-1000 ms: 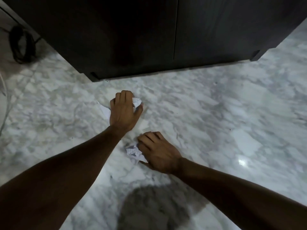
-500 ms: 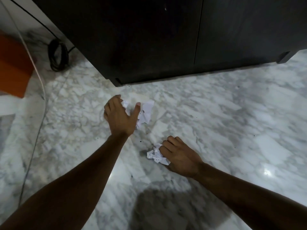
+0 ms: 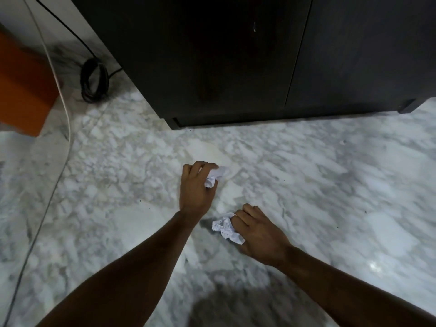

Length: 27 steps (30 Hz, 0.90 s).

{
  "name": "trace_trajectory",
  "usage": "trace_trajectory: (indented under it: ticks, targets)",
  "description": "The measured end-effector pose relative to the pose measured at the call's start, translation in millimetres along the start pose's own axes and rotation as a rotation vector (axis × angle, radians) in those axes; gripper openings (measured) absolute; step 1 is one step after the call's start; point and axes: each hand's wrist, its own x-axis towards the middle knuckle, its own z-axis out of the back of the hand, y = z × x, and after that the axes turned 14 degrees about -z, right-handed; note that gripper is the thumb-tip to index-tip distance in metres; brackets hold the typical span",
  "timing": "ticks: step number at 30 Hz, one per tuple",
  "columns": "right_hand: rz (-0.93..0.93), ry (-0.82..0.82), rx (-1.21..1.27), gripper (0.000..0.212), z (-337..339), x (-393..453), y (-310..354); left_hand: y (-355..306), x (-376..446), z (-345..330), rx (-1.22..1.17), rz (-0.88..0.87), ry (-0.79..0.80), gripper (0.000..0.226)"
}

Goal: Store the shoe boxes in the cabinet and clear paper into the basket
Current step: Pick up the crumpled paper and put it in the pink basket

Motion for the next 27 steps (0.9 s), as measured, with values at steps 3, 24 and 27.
trace_trajectory:
  ticks: [3, 24, 27]
  targets:
    - [-0.052, -0.049, 0.064, 0.011, 4, 5, -3, 0, 5, 3, -0.064, 0.069, -0.073, 0.013]
    - [-0.604, -0.596, -0.154, 0.019, 314, 4, -68, -246, 195, 68, -0.651, -0.159, -0.175, 0.046]
    - [-0.650, -0.716, -0.259, 0.017, 385, -35, -74, -329, 220, 72, -0.740, -0.237, -0.180, 0.045]
